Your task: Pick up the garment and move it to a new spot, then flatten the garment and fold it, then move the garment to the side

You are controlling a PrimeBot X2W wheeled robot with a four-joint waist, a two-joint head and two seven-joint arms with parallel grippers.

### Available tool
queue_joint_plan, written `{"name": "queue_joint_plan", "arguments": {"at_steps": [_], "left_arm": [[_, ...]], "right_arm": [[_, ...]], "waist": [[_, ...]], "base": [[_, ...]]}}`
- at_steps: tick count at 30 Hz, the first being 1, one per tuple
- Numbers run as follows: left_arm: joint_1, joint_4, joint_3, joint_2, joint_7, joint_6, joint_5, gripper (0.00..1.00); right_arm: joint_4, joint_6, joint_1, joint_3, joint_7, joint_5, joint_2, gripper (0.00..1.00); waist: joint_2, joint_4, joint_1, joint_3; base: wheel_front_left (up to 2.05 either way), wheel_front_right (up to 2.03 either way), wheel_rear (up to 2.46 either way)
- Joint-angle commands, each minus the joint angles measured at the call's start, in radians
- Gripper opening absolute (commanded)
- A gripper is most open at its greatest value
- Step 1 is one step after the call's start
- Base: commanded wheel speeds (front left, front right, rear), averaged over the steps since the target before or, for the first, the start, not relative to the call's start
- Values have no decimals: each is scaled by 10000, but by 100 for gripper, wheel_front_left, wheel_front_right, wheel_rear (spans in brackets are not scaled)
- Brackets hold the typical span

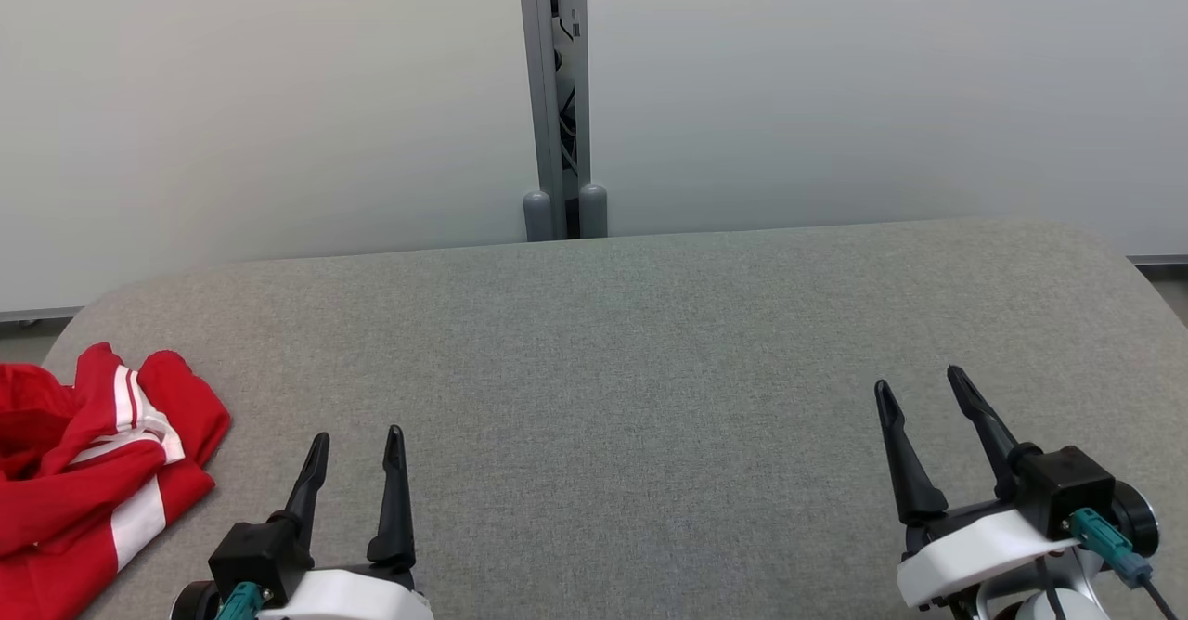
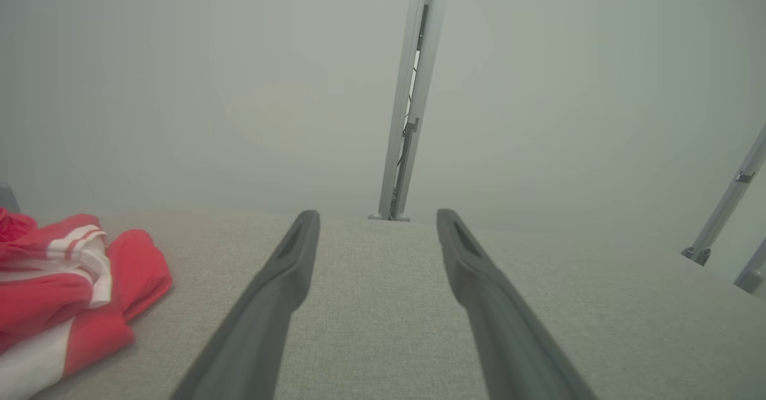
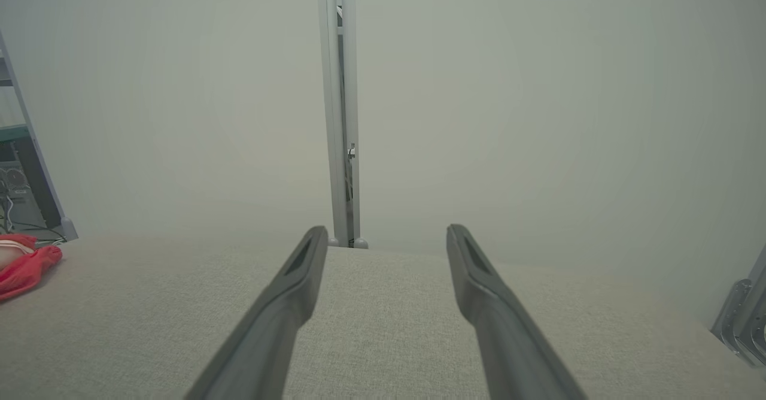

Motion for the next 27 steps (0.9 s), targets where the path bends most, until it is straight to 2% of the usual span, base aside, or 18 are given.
{"name": "queue_joint_plan", "arguments": {"at_steps": [1,12,27], "left_arm": [[-37,-8,38,56,-72,56,35,100],[-75,-27,27,62,-181,101,550,100],[-34,-57,32,62,-170,149,522,100]], "right_arm": [[89,0,49,30,-112,-52,-36,100],[282,0,-85,203,-378,-147,-50,100],[306,0,-55,182,-328,71,-49,100]], "waist": [[-1,3,0,3],[-1,-13,0,30],[-1,-12,0,51]], "base": [[0,0,0],[0,0,0],[0,0,0]]}}
